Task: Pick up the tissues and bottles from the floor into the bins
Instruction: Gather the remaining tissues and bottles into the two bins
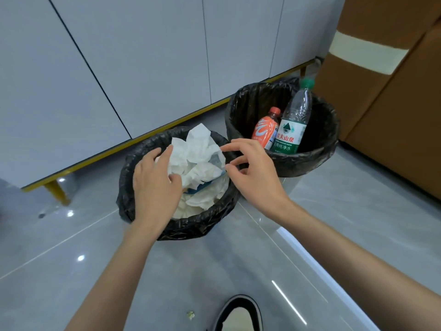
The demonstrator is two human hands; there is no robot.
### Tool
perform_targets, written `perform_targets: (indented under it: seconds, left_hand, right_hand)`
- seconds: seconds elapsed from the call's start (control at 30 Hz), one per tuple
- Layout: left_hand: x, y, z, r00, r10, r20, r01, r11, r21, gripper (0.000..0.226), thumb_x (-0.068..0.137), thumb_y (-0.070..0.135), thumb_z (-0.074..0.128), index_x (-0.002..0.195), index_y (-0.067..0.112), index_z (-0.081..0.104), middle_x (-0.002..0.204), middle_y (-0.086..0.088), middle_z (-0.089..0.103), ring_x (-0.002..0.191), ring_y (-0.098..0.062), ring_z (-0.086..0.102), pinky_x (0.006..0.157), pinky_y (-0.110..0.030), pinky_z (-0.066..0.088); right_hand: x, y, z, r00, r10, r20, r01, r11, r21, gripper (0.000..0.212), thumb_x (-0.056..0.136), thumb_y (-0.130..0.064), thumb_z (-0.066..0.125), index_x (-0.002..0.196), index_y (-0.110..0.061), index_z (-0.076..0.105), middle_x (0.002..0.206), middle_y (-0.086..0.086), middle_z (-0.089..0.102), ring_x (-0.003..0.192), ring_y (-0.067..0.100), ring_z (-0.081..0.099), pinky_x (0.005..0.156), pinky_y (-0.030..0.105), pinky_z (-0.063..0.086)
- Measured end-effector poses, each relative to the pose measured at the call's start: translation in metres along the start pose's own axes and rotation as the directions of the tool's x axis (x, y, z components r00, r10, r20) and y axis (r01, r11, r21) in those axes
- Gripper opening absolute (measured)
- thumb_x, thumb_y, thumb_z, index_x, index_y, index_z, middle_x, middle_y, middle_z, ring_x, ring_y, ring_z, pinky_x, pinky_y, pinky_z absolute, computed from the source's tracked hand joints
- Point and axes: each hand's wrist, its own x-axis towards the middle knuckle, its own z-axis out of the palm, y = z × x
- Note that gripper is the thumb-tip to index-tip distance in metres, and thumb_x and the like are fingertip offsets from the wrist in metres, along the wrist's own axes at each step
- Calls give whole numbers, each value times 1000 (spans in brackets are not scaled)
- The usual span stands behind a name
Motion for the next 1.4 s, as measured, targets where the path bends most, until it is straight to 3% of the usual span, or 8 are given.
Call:
perform_targets:
  seconds: [0.1,0.2,0.47,0.63,0.77,0.97,1.3,1.4]
  left_hand:
    - [-1,21,-2,995,93,-35,-96,992,-80,55,89,10,50,142,21,41,144,-1,42,133,-20,34,113,-32,26]
    - [-7,58,-2,989,146,-25,-148,971,-187,49,92,14,48,140,25,43,139,4,46,128,-13,39,98,-15,24]
    - [-26,156,9,944,284,169,-204,902,-380,47,90,15,51,136,26,48,128,3,56,111,-15,56,94,-29,45]
    - [-59,236,11,804,482,348,-308,839,-448,46,91,14,50,135,24,49,124,3,59,101,-15,60,95,-36,47]
    - [-94,297,5,684,586,435,-391,798,-458,45,92,14,47,135,24,49,123,6,58,93,-13,59,90,-30,47]
    - [-177,385,-8,412,729,546,-526,680,-510,40,93,15,48,132,21,52,121,1,62,102,-16,58,84,-23,43]
    - [-334,473,-13,203,764,612,-479,623,-618,39,91,16,46,128,24,55,119,4,62,111,-17,56,94,-26,44]
    - [-383,476,0,141,766,627,-464,610,-642,40,90,15,46,129,22,54,117,3,61,109,-16,56,87,-21,40]
  right_hand:
    - [-1,-5,-5,1000,8,-6,-8,1000,1,33,86,-3,58,113,-22,61,119,-10,49,85,4,61,70,9,46]
    - [-5,-10,-22,999,28,-25,-29,999,-16,34,86,-5,58,114,-24,61,118,-9,52,84,4,62,73,13,48]
    - [-51,-9,-120,978,141,-152,-167,971,-169,34,85,-5,57,115,-21,62,114,-7,59,81,2,57,70,7,41]
    - [-110,-17,-191,917,240,-318,-297,944,-142,32,87,-7,55,114,-22,60,117,-9,58,80,-3,56,68,0,37]
    - [-166,-25,-241,836,298,-460,-387,915,-111,32,87,-6,55,116,-19,61,117,-8,59,78,-1,56,67,-1,37]
    - [-262,-37,-308,674,343,-654,-473,881,-25,33,86,-4,56,114,-19,62,117,-6,62,80,4,59,71,2,39]
    - [-440,-37,-368,337,447,-829,-634,759,152,32,87,-9,53,116,-20,60,118,-6,60,70,3,55,64,16,41]
    - [-489,-34,-372,258,459,-850,-666,722,188,32,87,-8,54,117,-18,61,119,-5,61,71,3,56,59,7,41]
